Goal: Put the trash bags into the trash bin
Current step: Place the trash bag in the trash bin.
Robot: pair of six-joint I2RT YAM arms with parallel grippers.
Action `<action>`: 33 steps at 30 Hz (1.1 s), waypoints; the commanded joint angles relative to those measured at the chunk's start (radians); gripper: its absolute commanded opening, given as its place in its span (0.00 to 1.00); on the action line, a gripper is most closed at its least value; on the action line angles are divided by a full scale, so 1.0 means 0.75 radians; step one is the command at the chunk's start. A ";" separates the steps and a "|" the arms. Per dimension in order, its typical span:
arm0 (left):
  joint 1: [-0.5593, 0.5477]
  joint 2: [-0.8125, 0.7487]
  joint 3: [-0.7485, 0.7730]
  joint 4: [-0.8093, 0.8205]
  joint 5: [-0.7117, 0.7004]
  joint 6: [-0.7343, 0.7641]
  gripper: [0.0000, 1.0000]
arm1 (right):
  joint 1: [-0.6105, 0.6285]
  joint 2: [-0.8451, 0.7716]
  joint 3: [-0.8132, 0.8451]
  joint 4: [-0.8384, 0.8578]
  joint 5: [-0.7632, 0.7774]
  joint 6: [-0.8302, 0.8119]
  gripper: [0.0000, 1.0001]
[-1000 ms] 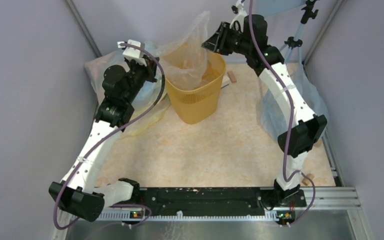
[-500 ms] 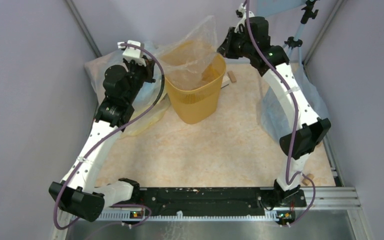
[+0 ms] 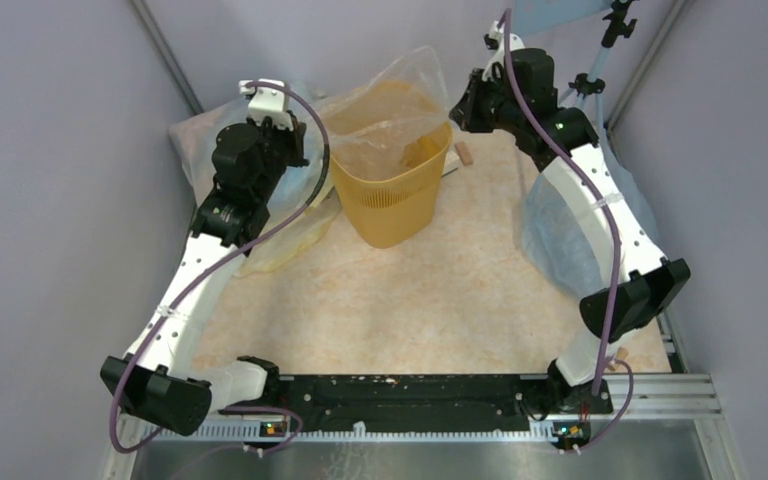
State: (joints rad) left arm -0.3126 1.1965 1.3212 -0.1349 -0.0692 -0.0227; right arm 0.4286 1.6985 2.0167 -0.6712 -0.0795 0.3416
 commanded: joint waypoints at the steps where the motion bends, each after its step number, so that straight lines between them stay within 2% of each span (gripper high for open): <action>1: 0.012 -0.019 0.030 -0.021 0.048 -0.012 0.00 | -0.009 -0.128 -0.116 0.054 -0.040 -0.019 0.00; 5: 0.014 -0.033 0.051 -0.110 0.063 -0.030 0.00 | -0.009 -0.192 -0.151 0.023 -0.062 -0.027 0.00; 9: 0.015 -0.049 0.025 -0.208 0.009 -0.035 0.00 | -0.008 -0.280 -0.286 0.035 -0.035 -0.035 0.00; 16: 0.029 -0.090 -0.150 -0.137 0.038 -0.101 0.00 | -0.009 -0.362 -0.519 0.106 0.016 -0.036 0.00; 22: 0.080 -0.075 -0.230 -0.100 0.004 -0.141 0.00 | -0.008 -0.348 -0.594 0.149 0.143 -0.046 0.00; 29: 0.159 -0.059 -0.303 -0.017 0.082 -0.195 0.00 | -0.010 -0.286 -0.616 0.219 0.200 -0.040 0.00; 33: 0.194 -0.103 -0.315 0.079 0.328 -0.228 0.00 | -0.010 -0.289 -0.595 0.239 0.116 -0.054 0.00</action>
State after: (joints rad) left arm -0.1875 1.1564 1.0962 -0.2131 0.0242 -0.1547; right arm 0.4278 1.4818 1.5459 -0.5568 0.0326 0.3218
